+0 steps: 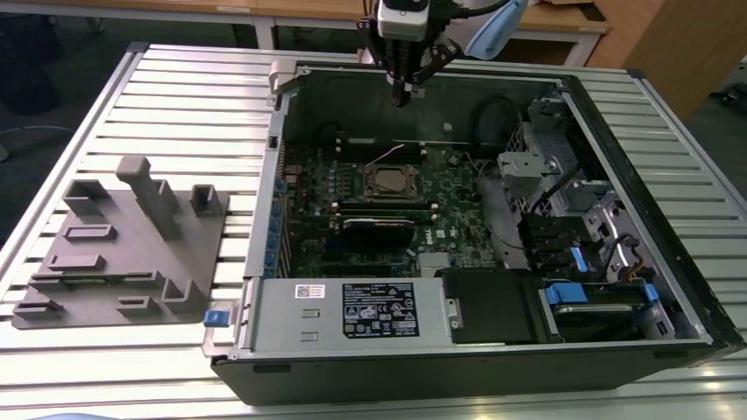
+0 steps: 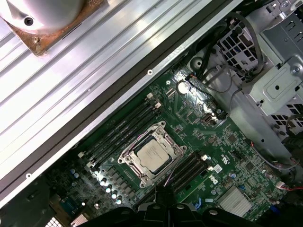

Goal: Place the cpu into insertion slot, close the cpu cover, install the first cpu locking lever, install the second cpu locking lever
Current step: 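Install the first cpu locking lever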

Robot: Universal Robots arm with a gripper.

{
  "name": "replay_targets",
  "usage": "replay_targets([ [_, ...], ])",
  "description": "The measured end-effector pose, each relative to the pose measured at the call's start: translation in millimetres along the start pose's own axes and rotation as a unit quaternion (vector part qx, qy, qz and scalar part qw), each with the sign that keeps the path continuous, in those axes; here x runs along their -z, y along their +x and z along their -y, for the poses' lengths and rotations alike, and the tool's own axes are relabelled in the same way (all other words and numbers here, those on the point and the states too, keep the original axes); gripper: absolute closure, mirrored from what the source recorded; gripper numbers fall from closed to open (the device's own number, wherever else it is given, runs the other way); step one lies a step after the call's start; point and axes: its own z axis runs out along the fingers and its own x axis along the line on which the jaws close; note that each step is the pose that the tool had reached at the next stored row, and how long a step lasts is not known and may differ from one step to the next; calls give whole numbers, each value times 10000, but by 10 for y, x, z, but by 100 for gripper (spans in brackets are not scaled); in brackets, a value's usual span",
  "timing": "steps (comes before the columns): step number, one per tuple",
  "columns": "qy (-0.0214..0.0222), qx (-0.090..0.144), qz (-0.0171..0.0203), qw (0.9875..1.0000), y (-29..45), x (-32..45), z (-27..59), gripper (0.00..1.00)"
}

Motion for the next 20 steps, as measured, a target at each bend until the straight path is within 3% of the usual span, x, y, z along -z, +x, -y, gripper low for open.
replay_targets([
  [20,0,0,0,10000,3,-31,0,89],
])
